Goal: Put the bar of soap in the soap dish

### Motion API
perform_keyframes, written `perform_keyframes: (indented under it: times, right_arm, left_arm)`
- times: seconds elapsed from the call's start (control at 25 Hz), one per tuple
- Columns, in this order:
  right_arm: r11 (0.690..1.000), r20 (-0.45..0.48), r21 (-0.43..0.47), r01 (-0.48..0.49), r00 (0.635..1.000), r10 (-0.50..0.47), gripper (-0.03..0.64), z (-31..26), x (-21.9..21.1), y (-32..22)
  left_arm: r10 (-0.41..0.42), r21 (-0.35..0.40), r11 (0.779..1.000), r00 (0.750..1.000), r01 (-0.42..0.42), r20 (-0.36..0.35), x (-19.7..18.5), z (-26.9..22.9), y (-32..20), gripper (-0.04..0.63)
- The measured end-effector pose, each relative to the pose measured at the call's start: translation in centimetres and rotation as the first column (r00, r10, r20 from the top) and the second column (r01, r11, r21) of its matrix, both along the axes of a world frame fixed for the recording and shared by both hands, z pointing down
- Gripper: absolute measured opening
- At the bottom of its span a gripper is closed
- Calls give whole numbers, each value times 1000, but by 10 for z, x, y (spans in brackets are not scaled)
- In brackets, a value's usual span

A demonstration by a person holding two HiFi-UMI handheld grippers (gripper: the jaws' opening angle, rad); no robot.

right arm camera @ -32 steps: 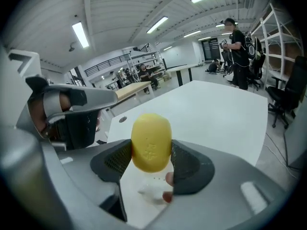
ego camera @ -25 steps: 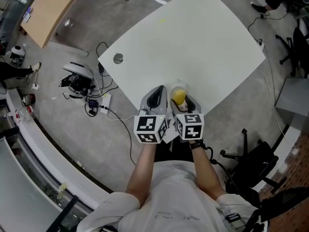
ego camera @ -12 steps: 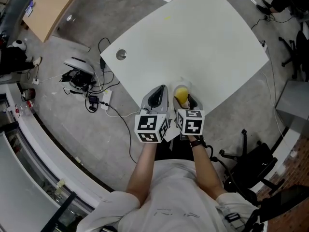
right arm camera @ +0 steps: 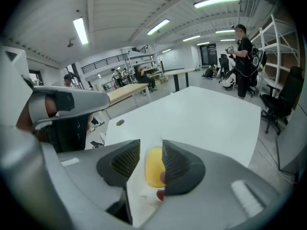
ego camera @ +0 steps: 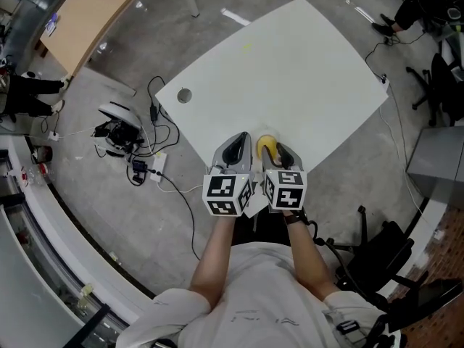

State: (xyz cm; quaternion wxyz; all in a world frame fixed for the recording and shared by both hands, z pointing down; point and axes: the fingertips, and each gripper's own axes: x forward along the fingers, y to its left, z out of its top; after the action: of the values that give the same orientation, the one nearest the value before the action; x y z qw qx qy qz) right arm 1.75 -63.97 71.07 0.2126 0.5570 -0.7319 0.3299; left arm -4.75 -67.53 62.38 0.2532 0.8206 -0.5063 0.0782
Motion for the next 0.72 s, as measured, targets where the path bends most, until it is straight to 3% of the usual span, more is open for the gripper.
perform_keyframes:
  times: [0.32,0.52,0.72]
  right_arm:
    - [987,6,157,10,1000,-11,13,-61,-9,3]
    - [970,3,241,42,999,-45,9,-101,-32,13]
    - [915,40,404,-8,999,-9,9,-170,-25,25]
  left_arm:
    - [14,132,991,1000,-10,-24,-1,-57,7,0]
    - [28,219,976,998,-15,-56,-9,-105,17,0]
    - [39,306,952,998,-19,-57,-15,-149,40,0]
